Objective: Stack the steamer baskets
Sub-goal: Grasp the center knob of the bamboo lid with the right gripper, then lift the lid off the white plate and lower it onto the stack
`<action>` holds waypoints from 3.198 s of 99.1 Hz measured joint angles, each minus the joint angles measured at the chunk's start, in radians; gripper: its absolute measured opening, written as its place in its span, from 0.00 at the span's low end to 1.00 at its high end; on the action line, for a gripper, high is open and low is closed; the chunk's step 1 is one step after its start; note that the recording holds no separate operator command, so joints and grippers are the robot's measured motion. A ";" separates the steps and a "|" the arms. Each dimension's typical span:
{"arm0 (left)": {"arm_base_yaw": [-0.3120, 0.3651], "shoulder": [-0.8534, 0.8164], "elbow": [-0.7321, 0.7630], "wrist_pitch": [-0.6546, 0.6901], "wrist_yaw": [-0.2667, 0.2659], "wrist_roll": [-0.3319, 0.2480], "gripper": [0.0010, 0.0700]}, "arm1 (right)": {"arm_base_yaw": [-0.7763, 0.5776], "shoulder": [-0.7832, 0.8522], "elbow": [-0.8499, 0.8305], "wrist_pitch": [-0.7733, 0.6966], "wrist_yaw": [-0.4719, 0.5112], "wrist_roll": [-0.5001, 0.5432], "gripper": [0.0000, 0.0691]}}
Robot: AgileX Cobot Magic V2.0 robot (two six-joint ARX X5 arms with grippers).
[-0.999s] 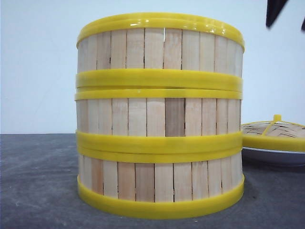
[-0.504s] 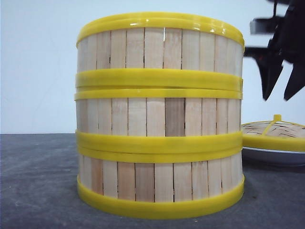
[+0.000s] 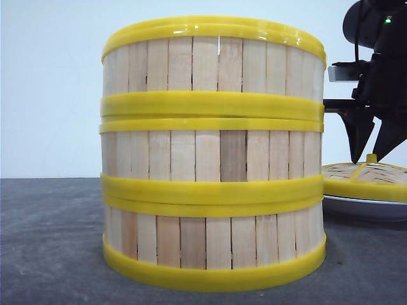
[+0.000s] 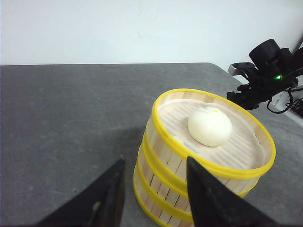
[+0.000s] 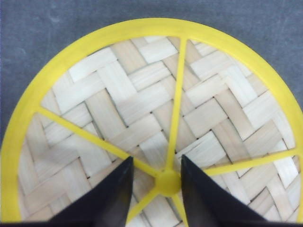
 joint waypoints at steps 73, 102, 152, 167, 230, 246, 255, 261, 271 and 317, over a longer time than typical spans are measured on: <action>0.000 0.000 0.000 0.001 0.000 0.000 0.32 | -0.004 0.000 0.011 -0.034 0.003 -0.001 0.08; 0.000 0.000 0.000 0.020 0.000 0.000 0.32 | -0.003 -0.031 0.043 -0.131 0.003 -0.019 0.08; 0.000 0.000 0.000 0.020 0.000 0.000 0.32 | 0.054 -0.215 0.372 -0.409 -0.016 -0.081 0.08; 0.000 0.000 0.000 0.020 0.000 0.000 0.32 | 0.147 -0.216 0.499 -0.494 -0.058 -0.087 0.08; 0.000 0.000 0.000 0.020 0.019 0.000 0.32 | 0.610 -0.150 0.556 -0.486 -0.055 -0.075 0.08; 0.000 0.000 0.000 0.019 0.019 0.000 0.32 | 0.644 -0.113 0.556 -0.491 -0.055 -0.074 0.08; 0.000 0.000 0.000 0.017 0.019 0.000 0.32 | 0.652 -0.106 0.556 -0.508 -0.055 -0.072 0.08; 0.000 0.000 0.000 0.017 0.019 0.000 0.32 | 0.655 -0.103 0.556 -0.517 -0.052 -0.071 0.08; 0.000 0.000 0.000 0.016 0.019 0.000 0.32 | 0.657 -0.091 0.556 -0.529 -0.052 -0.068 0.08; 0.000 0.000 0.000 0.016 0.019 0.000 0.32 | 0.665 -0.043 0.556 -0.554 -0.052 -0.068 0.08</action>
